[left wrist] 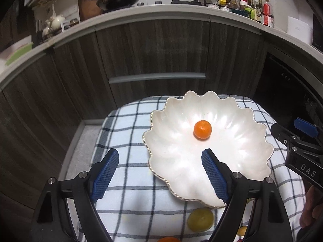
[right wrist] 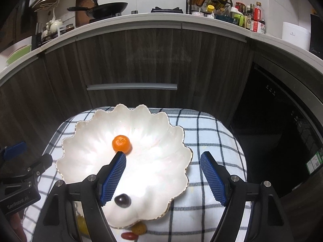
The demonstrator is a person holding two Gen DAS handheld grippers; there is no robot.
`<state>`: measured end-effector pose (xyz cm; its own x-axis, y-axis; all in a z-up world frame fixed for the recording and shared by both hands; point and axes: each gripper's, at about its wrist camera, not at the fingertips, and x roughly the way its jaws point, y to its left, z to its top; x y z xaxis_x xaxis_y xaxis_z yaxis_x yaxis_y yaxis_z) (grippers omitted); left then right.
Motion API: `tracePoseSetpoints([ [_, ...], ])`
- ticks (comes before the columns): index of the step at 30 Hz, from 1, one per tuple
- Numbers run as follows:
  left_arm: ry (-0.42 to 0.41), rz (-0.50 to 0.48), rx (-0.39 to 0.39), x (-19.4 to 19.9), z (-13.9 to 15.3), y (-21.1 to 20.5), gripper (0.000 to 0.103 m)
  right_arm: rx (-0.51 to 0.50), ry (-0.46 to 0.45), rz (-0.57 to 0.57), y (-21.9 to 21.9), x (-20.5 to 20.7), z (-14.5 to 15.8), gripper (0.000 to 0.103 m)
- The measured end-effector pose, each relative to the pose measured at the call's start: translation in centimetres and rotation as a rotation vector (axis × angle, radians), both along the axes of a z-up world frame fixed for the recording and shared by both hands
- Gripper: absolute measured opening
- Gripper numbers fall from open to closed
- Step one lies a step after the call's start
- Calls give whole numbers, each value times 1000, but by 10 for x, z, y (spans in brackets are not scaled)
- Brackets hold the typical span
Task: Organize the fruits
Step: 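Withdraw both open tools from the bowl back toward the remaining fruits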
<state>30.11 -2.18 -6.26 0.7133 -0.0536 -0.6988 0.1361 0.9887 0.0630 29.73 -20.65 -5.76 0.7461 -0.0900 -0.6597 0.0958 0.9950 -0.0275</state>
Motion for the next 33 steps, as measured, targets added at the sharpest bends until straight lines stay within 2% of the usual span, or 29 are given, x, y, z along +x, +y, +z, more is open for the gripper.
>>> tracePoseSetpoints([
  [8, -14, -1, 3, -18, 1, 5, 84, -27, -3, 23, 8, -18, -2, 77],
  [33, -22, -14, 14, -69, -15, 13, 84, 2, 35, 33, 17, -64, -23, 77],
])
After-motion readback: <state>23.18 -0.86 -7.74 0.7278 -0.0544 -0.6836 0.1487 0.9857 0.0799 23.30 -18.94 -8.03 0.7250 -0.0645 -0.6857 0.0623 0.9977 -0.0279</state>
